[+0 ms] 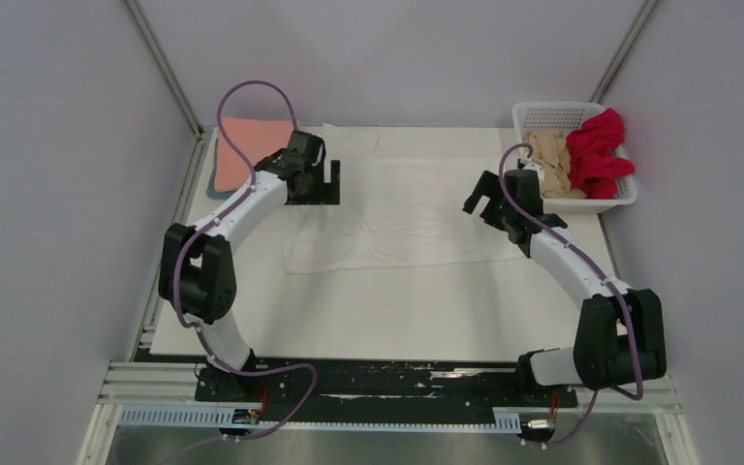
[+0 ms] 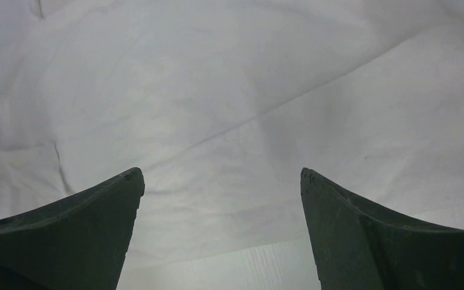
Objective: Fold and stack the t-shirts
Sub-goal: Fold the flattened tshirt in 1/3 of the way
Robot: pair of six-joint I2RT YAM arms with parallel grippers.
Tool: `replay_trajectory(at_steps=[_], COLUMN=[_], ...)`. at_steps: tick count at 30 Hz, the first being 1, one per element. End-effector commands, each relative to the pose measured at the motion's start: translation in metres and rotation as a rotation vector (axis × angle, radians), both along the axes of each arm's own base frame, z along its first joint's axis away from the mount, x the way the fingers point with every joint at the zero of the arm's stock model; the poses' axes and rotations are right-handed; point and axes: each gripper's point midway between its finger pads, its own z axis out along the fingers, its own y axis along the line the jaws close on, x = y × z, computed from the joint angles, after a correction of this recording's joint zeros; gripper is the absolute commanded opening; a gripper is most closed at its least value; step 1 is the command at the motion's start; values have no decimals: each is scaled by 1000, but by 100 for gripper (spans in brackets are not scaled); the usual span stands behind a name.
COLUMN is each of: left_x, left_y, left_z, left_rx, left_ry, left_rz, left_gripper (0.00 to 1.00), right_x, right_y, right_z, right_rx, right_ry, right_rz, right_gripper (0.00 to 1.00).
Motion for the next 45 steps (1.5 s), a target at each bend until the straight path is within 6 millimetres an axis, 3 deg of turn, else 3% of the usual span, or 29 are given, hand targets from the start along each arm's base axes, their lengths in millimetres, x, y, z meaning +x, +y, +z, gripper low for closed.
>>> replay_trajectory(at_steps=[1,4,7,10,15,20,24,28,29,30,33,38,41,45], left_x=[-27,-31,-18,-8,7,-13,-56,-120,-129,-146,-185,-250,-276,-283], left_y=[-32,-33,-44,-48,-48,-43,-28,-14,-19,-16,-21,-4,3,17], left_z=[-3,-28,-38,-65,-92,-115,-123,-134,-127,-134,-130,-136,-130,-128], left_rx=[-220,-225,-242,-224,-180,-166,-135,-78,-85,-78,-63,14,37,75], left_ry=[-10,25,51,109,170,270,315,374,360,388,413,486,497,460], left_rz=[-65,-68,-85,-73,-37,-3,31,48,30,38,39,103,153,190], left_gripper=[100,100,100,100,100,100,100,100,100,100,100,100,100,100], right_x=[-12,-6,3,5,-7,-38,-77,-128,-141,-152,-188,-236,-253,-273], right_y=[48,61,60,55,50,45,48,54,56,58,62,63,72,60], right_z=[-36,-53,-69,-87,-113,-131,-140,-146,-147,-143,-141,-127,-120,-126], right_rx=[41,47,36,21,8,19,59,96,102,105,98,148,208,181], right_ry=[88,121,151,189,259,339,412,483,500,503,550,576,567,619], right_rz=[257,302,281,250,236,221,253,290,300,306,313,285,292,230], right_gripper=[100,100,100,100,100,100,100,100,100,100,100,100,100,100])
